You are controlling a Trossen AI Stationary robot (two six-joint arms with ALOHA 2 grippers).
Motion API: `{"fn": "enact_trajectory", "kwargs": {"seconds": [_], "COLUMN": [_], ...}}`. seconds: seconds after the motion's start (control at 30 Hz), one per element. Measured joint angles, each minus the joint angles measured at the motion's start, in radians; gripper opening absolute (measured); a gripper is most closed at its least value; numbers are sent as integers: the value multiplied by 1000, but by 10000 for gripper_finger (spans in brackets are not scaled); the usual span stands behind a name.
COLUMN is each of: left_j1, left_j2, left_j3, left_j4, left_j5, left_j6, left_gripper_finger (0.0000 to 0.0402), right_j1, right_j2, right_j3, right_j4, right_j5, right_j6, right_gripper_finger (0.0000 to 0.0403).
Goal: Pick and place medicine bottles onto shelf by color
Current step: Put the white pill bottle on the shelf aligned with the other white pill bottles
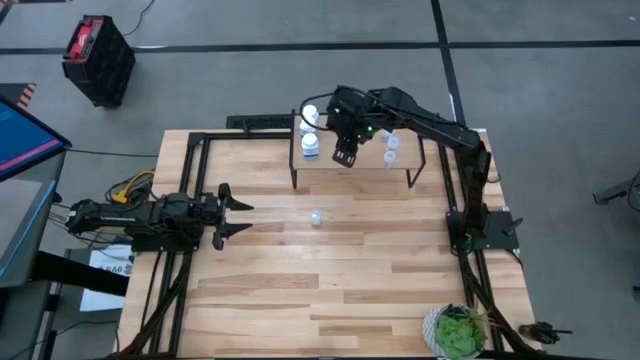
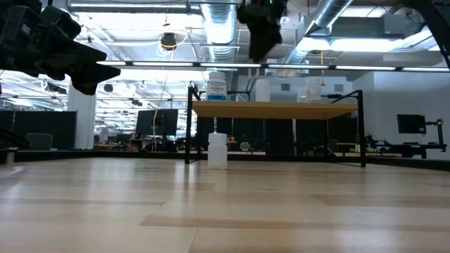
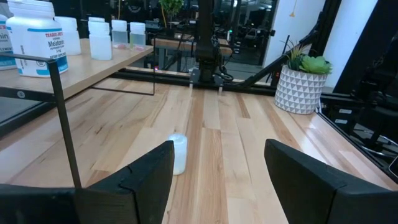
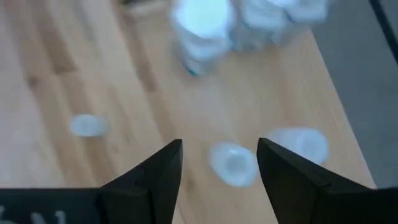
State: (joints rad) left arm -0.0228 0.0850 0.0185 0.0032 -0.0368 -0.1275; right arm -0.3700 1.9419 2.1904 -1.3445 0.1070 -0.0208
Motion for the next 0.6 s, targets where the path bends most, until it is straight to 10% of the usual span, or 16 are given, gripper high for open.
{"fn": "enact_trajectory", "kwargs": {"seconds": [0.6], "left_j1": [0], "left_j2": [0], "left_j3": [0], "left_j4": [0], "left_j5": [0], "left_j6": [0], "left_gripper_finger": [238], "right_j1": [329], "right_j2": [1], "right_j3": [-290], "right_j4": [285], "right_j5": [-32], "right_j6": [-97], "right_gripper_finger": [227]}}
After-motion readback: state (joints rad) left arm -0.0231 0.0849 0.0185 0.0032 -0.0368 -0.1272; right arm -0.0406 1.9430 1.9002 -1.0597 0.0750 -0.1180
